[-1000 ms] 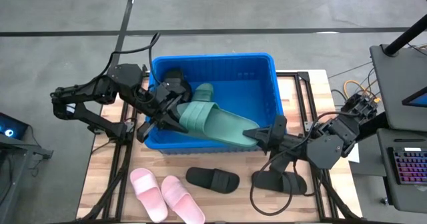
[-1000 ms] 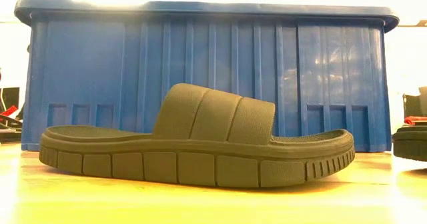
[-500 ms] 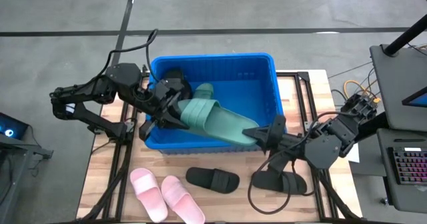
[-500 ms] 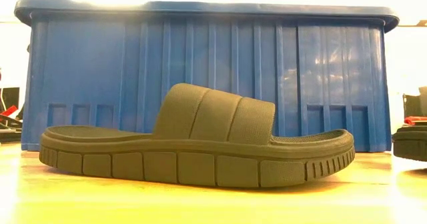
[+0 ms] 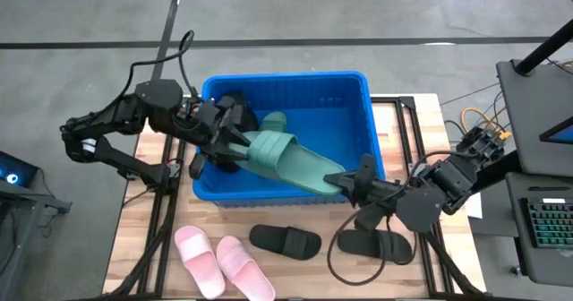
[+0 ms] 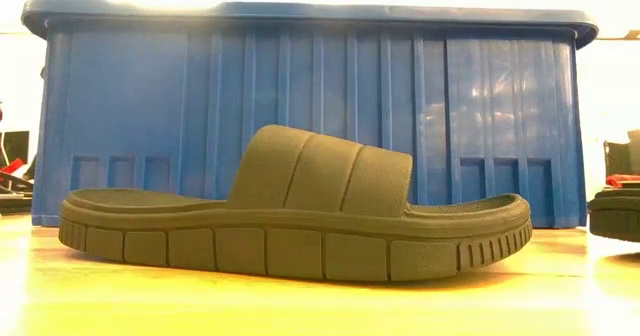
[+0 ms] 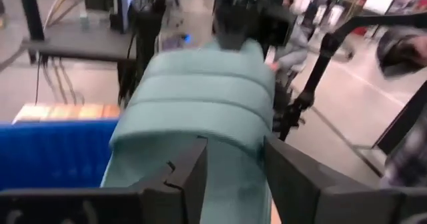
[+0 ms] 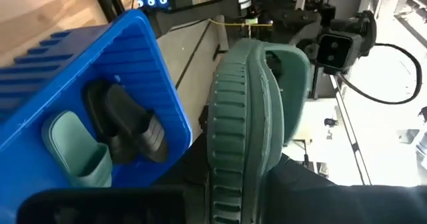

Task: Pick and place slides into bin
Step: Put the green slipper into the blue bin

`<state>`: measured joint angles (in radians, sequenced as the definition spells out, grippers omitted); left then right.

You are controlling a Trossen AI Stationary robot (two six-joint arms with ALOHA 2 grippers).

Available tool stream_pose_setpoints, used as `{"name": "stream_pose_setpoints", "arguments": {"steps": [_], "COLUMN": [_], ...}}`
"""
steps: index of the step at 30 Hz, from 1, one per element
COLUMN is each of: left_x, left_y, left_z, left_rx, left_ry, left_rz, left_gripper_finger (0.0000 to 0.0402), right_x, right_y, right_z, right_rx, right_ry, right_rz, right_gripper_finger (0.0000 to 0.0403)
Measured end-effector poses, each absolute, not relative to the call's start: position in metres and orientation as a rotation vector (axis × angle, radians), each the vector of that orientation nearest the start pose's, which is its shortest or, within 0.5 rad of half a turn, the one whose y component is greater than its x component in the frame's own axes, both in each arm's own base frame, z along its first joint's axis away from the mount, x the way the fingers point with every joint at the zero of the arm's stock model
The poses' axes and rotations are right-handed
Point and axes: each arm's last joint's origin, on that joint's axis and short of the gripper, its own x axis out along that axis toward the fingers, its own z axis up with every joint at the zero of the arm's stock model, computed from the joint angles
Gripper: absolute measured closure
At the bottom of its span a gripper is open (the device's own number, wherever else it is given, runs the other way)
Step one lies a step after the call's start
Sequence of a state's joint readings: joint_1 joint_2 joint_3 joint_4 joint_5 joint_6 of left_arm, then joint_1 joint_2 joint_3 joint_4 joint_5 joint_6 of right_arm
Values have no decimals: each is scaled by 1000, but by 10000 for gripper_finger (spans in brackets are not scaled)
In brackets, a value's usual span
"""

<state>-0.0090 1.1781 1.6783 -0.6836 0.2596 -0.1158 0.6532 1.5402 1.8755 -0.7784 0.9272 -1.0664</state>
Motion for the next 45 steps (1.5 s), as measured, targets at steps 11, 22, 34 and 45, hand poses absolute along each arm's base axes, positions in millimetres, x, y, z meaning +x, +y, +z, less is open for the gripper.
{"name": "stream_pose_setpoints", "arguments": {"steps": [11, 22, 34, 45], "left_x": [183, 176, 189, 169], "left_y": [-5, 5, 11, 13], "left_z": [496, 495, 487, 500], "left_rx": [-146, -99, 28, 121], "left_ry": [272, 264, 332, 254], "left_rz": [-168, 191, 377, 449], "left_gripper_finger": [242, 242, 242, 242], "right_x": [253, 322, 404, 416], "right_y": [138, 88, 58, 17], "right_z": [460, 420, 391, 378], "right_rx": [-1297, -1167, -809, -577], "right_ry": [587, 818, 993, 1019], "right_rz": [-135, -318, -491, -534], "right_gripper_finger": [350, 350, 352, 352]}}
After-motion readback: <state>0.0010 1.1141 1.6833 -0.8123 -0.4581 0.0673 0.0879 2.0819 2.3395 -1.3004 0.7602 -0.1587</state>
